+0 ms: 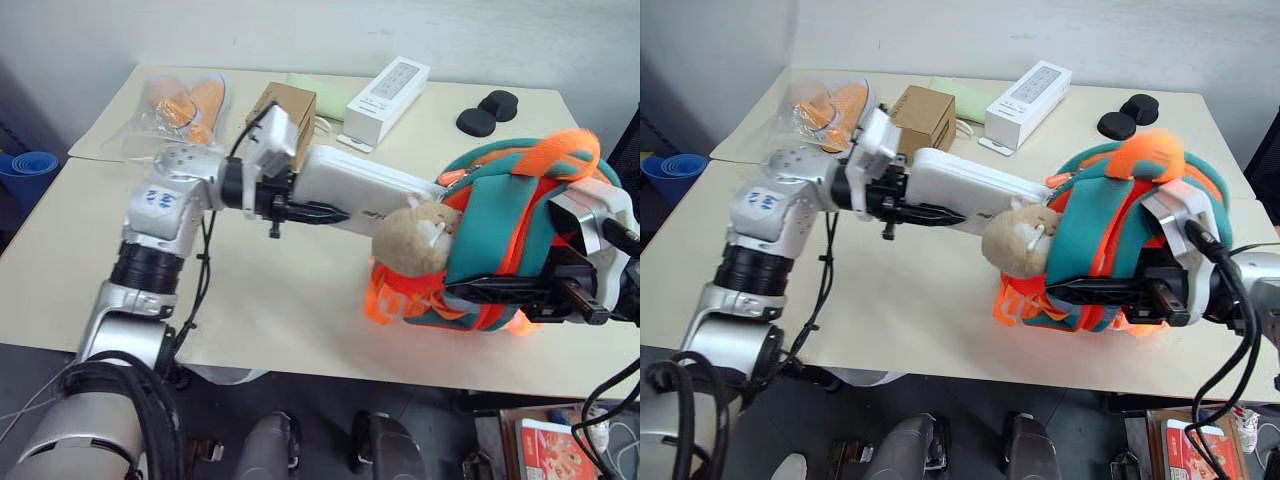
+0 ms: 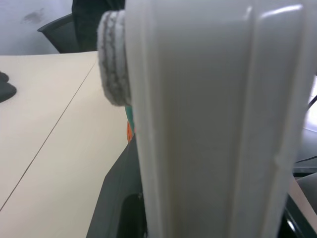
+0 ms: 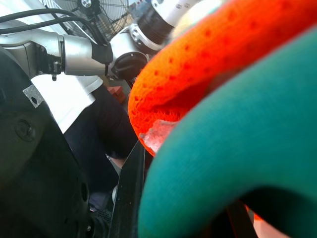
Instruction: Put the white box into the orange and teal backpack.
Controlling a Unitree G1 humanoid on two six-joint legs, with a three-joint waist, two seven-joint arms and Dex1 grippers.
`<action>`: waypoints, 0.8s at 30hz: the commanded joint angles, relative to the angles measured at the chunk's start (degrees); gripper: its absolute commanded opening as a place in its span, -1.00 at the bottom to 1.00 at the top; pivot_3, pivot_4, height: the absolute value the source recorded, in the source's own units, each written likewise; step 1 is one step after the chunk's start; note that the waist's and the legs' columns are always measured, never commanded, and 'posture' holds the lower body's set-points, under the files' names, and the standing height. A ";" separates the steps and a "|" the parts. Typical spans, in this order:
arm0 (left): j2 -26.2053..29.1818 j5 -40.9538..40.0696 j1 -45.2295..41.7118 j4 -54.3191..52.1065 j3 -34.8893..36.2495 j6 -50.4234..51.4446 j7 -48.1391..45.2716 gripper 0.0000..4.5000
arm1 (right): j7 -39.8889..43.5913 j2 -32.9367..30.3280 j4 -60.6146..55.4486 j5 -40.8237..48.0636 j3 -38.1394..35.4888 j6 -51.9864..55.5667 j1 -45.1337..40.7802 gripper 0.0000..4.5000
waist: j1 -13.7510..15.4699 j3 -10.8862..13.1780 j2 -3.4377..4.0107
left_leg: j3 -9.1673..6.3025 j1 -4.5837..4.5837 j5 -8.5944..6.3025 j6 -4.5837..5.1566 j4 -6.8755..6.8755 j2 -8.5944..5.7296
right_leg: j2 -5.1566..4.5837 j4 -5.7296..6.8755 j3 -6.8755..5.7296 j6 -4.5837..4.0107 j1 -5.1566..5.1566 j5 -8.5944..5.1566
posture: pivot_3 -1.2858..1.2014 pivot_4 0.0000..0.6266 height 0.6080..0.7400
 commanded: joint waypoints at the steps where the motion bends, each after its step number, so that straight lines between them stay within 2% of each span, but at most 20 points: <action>1: -5.12 2.40 -3.40 1.61 -1.86 -4.00 1.68 -0.40 | -0.48 0.58 -1.04 -0.11 0.73 -1.43 -1.32 -0.98 | 0.02 0.00 0.00 | 0.00 -0.02 -0.01 0.01 0.05 0.00 | 0.00 0.00 -0.07 0.01 -0.01 0.00 | 0.03 -0.52 1.00; 5: -5.30 1.96 -4.63 2.06 0.40 -3.09 0.66 -0.40 | -0.77 0.50 -1.28 -0.80 0.71 -1.79 -0.50 -0.98 | -0.14 0.00 0.00 | -0.02 -0.03 -0.04 0.07 0.14 0.01 | -0.05 -0.01 -0.18 0.02 0.01 0.01 | 0.03 -0.52 1.00; 12: 4.32 -5.12 -5.06 1.99 7.43 7.26 -7.31 -0.40 | 0.65 -2.01 -2.26 0.32 -2.86 -0.80 3.03 -0.98 | -0.92 0.00 0.01 | 0.01 -0.02 -0.05 0.02 0.12 0.12 | 0.01 0.05 -0.19 0.02 -0.04 0.01 | 0.03 -0.52 1.00; 15: 6.84 -8.11 -6.29 2.31 9.71 11.94 -9.48 -0.40 | 0.99 -2.93 -3.11 1.16 -4.44 -0.57 4.96 -0.98 | -0.87 0.00 0.00 | -0.01 -0.02 -0.04 0.00 0.11 0.13 | 0.02 0.09 -0.23 0.01 -0.03 0.00 | 0.03 -0.52 1.00; 17: 7.15 -8.84 -6.51 1.75 9.78 13.46 -10.26 -0.40 | 0.87 -3.28 -3.74 1.87 -5.11 -0.43 5.83 -0.98 | -0.80 0.00 0.00 | -0.02 -0.04 -0.04 0.01 0.14 0.11 | 0.02 0.09 -0.25 0.01 -0.02 0.00 | 0.03 -0.52 1.00; 19: 6.24 -6.79 -5.59 1.06 7.81 10.20 -10.78 -0.40 | 0.59 -3.51 -4.42 2.64 -5.32 -0.12 6.42 -0.98 | -0.41 0.00 0.01 | -0.02 -0.04 -0.06 0.04 0.19 0.10 | 0.01 0.07 -0.25 0.01 0.01 0.01 | 0.03 -0.52 1.00; 24: 0.82 -1.88 -4.06 3.12 2.94 2.11 -10.23 -0.40 | -0.57 -3.23 -5.36 3.38 -4.78 -0.28 6.24 -0.98 | -0.09 0.00 0.01 | -0.13 -0.16 -0.16 0.14 0.51 0.08 | -0.04 0.03 -0.17 0.02 0.07 0.01 | 0.03 -0.52 1.00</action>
